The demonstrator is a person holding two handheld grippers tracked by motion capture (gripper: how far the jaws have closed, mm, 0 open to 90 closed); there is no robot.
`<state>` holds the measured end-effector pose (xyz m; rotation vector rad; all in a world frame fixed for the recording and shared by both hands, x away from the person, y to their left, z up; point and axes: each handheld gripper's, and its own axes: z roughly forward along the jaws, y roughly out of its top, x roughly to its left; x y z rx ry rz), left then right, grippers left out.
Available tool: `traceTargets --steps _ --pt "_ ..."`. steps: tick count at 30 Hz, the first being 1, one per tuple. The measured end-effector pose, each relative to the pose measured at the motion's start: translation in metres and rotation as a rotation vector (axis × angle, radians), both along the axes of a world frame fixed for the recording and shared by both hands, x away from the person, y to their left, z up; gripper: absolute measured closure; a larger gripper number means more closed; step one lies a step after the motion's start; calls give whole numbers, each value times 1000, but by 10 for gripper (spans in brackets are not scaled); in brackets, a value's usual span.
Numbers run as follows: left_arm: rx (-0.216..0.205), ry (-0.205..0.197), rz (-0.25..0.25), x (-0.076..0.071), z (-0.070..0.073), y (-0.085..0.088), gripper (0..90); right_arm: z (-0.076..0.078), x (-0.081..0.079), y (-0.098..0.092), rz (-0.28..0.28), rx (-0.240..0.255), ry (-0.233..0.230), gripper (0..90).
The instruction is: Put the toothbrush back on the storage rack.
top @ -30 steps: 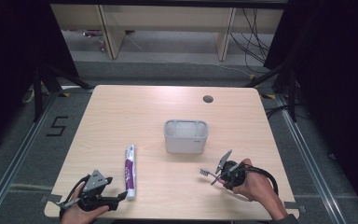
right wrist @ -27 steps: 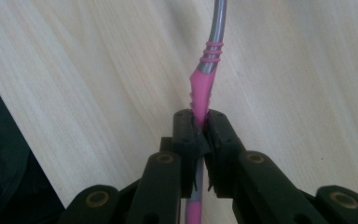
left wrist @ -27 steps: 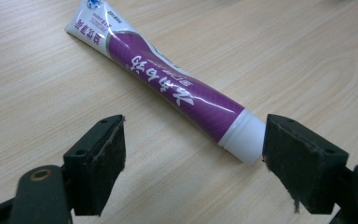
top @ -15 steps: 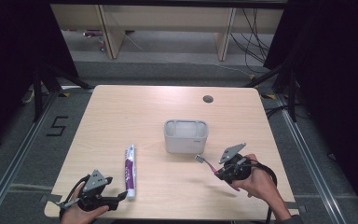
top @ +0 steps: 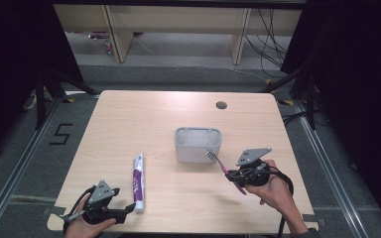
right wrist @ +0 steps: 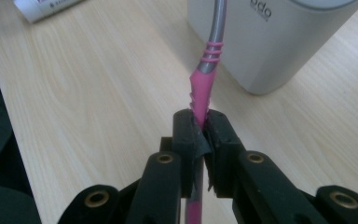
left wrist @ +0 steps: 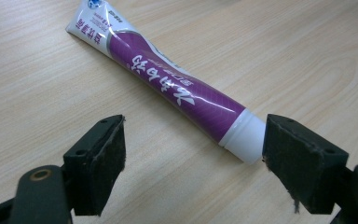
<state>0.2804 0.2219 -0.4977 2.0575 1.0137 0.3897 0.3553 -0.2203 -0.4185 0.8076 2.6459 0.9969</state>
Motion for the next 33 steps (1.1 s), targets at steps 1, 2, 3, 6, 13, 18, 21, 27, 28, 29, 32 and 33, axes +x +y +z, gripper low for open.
traceTargets --steps 1,2,3,6,13,18,21,27,28,29,32,33 --pt "1 0 0 0 0 0 208 2 1 0 -6 26 -6 834" --pt "1 0 0 0 0 0 208 2 0 2 -38 50 4 834" --pt "0 0 0 0 0 0 208 2 0 2 -38 50 4 834" --pt "1 1 -1 0 0 0 208 8 4 3 -18 87 -22 833" --pt "-1 1 -2 0 0 0 208 13 8 8 -26 140 -56 834" --pt "3 5 -4 0 1 1 208 14 11 10 -28 182 -78 834" --pt "2 0 -2 0 0 0 208 16 15 12 -41 223 -97 834" --pt "-2 1 0 0 0 0 208 21 22 14 -59 278 -126 834" --pt "-2 1 0 0 0 0 208 21 23 15 -57 287 -124 834" --pt "-1 0 -1 0 0 0 208 22 23 16 -68 302 -132 834" --pt "0 1 -1 0 0 0 208 25 27 16 -66 323 -159 834" --pt "1 1 -2 0 0 0 208 25 28 17 -76 336 -161 834"
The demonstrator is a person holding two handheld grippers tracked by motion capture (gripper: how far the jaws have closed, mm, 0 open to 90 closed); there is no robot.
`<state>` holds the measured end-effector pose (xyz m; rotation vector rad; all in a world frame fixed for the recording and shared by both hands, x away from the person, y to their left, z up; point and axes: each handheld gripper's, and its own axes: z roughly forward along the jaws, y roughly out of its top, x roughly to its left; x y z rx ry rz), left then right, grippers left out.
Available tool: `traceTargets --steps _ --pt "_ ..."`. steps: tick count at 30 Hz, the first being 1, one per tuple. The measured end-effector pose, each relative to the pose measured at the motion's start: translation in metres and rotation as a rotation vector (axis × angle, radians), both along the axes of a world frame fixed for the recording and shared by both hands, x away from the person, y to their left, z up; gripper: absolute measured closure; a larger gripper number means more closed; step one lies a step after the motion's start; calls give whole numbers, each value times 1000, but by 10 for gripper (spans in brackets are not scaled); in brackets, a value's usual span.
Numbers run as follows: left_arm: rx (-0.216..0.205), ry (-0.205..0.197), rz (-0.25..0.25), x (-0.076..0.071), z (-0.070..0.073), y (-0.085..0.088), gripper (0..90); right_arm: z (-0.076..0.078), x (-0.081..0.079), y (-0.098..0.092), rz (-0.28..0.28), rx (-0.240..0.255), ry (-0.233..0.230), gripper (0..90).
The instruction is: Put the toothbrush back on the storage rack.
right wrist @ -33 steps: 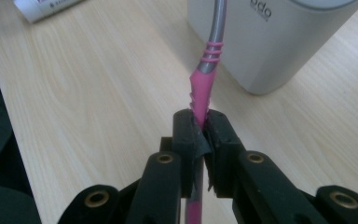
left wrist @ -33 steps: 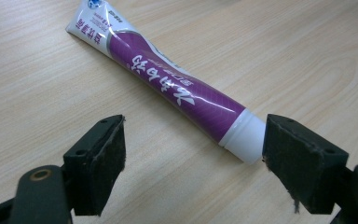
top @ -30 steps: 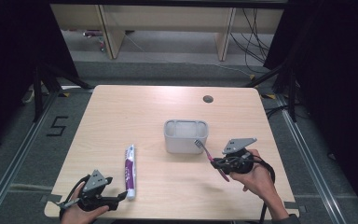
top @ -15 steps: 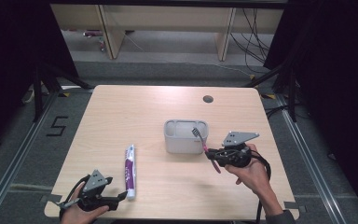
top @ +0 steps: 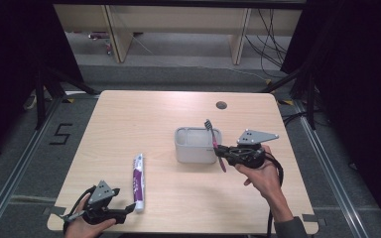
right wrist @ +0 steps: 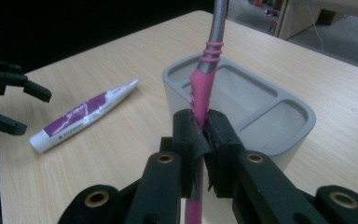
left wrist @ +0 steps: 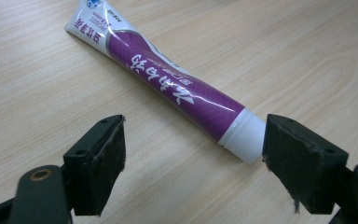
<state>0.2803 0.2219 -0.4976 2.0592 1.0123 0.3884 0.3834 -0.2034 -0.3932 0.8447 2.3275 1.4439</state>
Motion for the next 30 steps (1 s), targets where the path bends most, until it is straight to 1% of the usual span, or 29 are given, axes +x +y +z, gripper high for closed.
traceTargets --steps 1,3,4,5,6,7,8,9,10,11,12,13,14,15,16,18,20,21,24,25,26,27,29,30 --pt "0 0 0 0 0 0 208 1 1 1 -1 17 9 834" --pt "4 1 -4 0 0 0 208 3 2 0 -1 21 3 834" --pt "3 1 -3 0 0 0 208 5 4 1 -12 41 1 834" --pt "2 0 -1 0 0 0 208 5 4 1 -12 41 1 834" --pt "3 1 -3 0 0 0 208 6 7 2 0 69 -5 834" --pt "3 1 -3 0 0 0 208 6 7 2 0 69 -5 834" --pt "4 2 -4 0 0 0 208 8 8 1 -11 55 -9 834" --pt "3 2 -3 0 0 0 208 9 8 3 -23 80 18 834" --pt "3 1 -3 0 0 0 208 10 11 2 -28 81 -28 834" --pt "3 1 -3 0 0 0 208 10 11 2 -28 81 -28 834" --pt "4 1 -4 0 0 0 208 11 12 1 -25 87 -6 834" --pt "6 2 -6 0 0 0 208 11 14 1 -15 98 -24 834" --pt "5 2 -6 0 0 0 208 12 14 1 -32 110 -14 834" --pt "5 2 -5 0 0 0 208 13 16 0 -31 123 -14 835" --pt "4 2 -5 0 0 0 208 16 17 0 -50 138 -12 834" --pt "4 2 -5 0 0 0 208 18 20 -1 -51 144 -30 835" --pt "3 2 -4 0 0 0 208 20 21 0 -56 152 -24 834" --pt "2 2 -5 0 0 0 208 22 23 0 -62 167 -23 834" --pt "2 1 -4 0 0 0 208 24 29 0 -64 175 -47 835" --pt "1 1 -3 0 0 0 208 24 30 0 -78 177 -44 835" --pt "1 1 -3 0 0 0 208 24 30 0 -78 177 -44 835" --pt "4 5 -9 0 0 0 208 25 33 0 -85 177 -54 835" --pt "4 5 -9 0 1 1 208 24 35 0 -88 183 -54 834" --pt "3 4 -8 0 0 0 208 23 38 0 -97 191 -41 834"
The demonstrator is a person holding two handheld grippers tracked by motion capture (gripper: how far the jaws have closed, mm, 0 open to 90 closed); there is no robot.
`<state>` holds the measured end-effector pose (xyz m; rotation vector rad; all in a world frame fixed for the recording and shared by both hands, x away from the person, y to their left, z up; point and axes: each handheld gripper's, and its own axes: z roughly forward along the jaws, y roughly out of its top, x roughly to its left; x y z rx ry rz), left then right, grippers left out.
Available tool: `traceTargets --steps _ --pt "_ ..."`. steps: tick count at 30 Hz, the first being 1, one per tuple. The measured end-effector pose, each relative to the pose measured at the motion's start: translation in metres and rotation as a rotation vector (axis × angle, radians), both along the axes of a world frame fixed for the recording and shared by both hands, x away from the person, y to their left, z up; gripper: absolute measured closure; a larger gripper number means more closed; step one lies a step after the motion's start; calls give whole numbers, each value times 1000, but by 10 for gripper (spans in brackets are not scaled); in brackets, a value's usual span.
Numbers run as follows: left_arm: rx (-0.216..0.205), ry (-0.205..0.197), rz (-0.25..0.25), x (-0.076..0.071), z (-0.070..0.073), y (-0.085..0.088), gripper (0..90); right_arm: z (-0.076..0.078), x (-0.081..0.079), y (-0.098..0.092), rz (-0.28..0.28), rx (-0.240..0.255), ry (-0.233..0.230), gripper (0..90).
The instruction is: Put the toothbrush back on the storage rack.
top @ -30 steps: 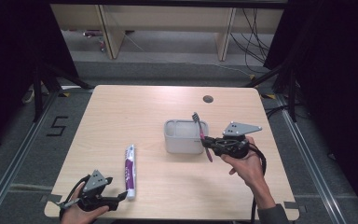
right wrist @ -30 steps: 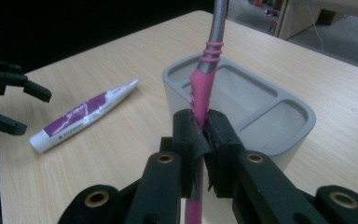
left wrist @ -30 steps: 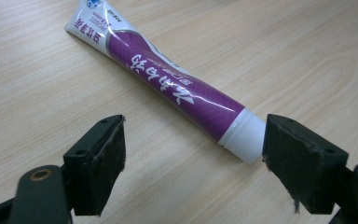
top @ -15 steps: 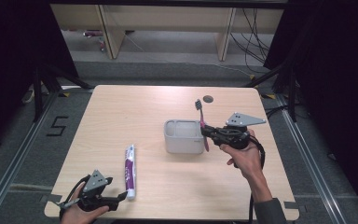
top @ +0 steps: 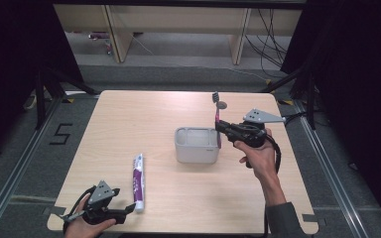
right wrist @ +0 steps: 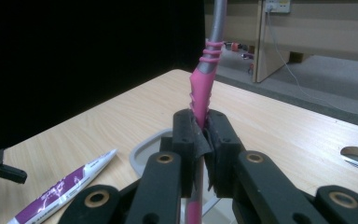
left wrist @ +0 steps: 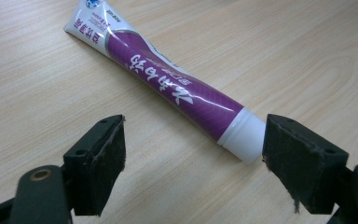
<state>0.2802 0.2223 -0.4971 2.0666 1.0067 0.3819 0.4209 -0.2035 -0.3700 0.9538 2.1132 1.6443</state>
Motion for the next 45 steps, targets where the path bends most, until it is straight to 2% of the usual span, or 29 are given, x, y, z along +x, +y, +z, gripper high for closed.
traceTargets --steps 4,6,7,9,14,17,18,19,26,30,31,33,34,35,36,37,39,42,43,45 --pt "3 2 -4 0 0 0 208 -1 4 0 -15 3 -3 835" --pt "1 2 -2 0 0 0 208 -3 9 0 -24 -4 -20 834" --pt "2 1 -3 0 0 0 208 -3 9 1 -28 8 3 835" --pt "2 -1 -1 0 0 0 208 -4 13 0 -35 4 -6 834" --pt "1 1 -1 0 0 0 208 -8 21 3 -46 12 10 834" --pt "2 -1 -3 0 0 0 208 -12 28 3 -62 2 -11 834" --pt "1 0 -2 0 0 0 208 -13 28 5 -62 13 15 834" --pt "1 0 -2 0 0 0 208 -14 30 4 -60 13 5 834" --pt "3 2 -6 0 0 0 208 -20 37 6 -76 5 35 834" --pt "2 -1 -3 0 0 0 208 -24 41 7 -81 -3 35 834" --pt "3 2 -6 0 0 0 208 -25 42 7 -92 -14 19 834" --pt "2 -2 -5 0 0 0 208 -26 43 7 -88 0 31 834" --pt "-1 -7 -8 0 -1 0 208 -28 45 7 -97 -15 36 834" --pt "-1 -7 -8 0 -1 0 208 -29 44 7 -105 -3 70 834" --pt "-4 -7 -8 0 -1 0 208 -32 47 6 -105 -12 51 834" --pt "-4 -7 -8 0 -1 0 208 -32 47 6 -105 -12 51 834" --pt "-2 -6 -10 0 -1 0 208 -36 48 6 -110 3 69 834" --pt "-3 -7 -9 0 -1 -1 208 -41 51 5 -111 -7 71 834" --pt "-6 -12 -5 0 -1 -1 208 -44 50 5 -113 7 89 834" --pt "2 0 -10 0 0 -1 208 -46 52 4 -118 -9 77 833"
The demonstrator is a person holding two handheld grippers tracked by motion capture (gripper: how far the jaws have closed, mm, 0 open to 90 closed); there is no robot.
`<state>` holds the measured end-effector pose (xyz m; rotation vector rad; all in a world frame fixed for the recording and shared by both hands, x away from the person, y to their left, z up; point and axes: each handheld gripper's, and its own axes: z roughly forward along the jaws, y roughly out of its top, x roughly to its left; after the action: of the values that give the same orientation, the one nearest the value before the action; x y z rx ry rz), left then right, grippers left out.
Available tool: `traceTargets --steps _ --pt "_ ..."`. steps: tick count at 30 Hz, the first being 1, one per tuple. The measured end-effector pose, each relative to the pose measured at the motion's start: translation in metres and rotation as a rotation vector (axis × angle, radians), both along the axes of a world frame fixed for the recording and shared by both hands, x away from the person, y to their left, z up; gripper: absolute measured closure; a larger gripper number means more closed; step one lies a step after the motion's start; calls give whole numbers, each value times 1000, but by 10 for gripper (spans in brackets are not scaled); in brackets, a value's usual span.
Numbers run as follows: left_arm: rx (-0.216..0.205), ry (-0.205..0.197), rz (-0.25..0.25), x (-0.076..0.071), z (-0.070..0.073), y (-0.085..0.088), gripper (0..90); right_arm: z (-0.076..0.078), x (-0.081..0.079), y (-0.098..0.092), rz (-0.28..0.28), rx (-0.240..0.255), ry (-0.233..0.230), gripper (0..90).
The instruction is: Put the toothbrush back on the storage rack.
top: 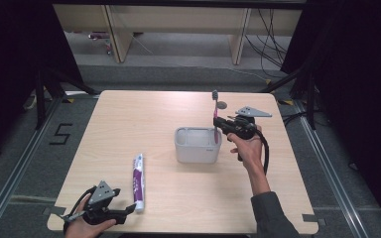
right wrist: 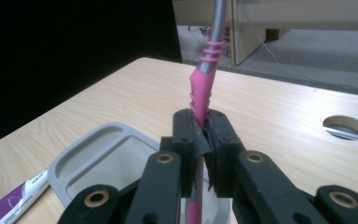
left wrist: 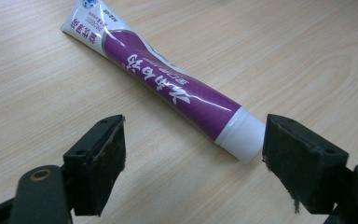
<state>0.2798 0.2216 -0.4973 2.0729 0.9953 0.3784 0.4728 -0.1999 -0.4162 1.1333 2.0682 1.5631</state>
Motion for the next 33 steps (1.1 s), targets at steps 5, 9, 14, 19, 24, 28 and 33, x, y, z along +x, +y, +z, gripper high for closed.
traceTargets --steps 5,9,14,19,24,28,33 --pt "-4 -1 2 0 0 -1 208 -7 2 -3 1 5 2 833" --pt "2 0 1 -1 0 -1 208 -9 2 -2 6 20 21 833" --pt "0 -1 -3 0 0 -1 208 -13 2 -3 -3 17 36 833" --pt "0 -7 -8 0 -1 -1 208 -17 3 -3 3 18 36 832" --pt "2 0 -6 0 0 -1 208 -18 3 -1 -14 8 53 831" --pt "1 -7 -11 0 -1 -1 208 -19 3 0 -3 16 42 830" --pt "2 -1 -6 0 0 -1 208 -22 5 0 3 6 25 828"
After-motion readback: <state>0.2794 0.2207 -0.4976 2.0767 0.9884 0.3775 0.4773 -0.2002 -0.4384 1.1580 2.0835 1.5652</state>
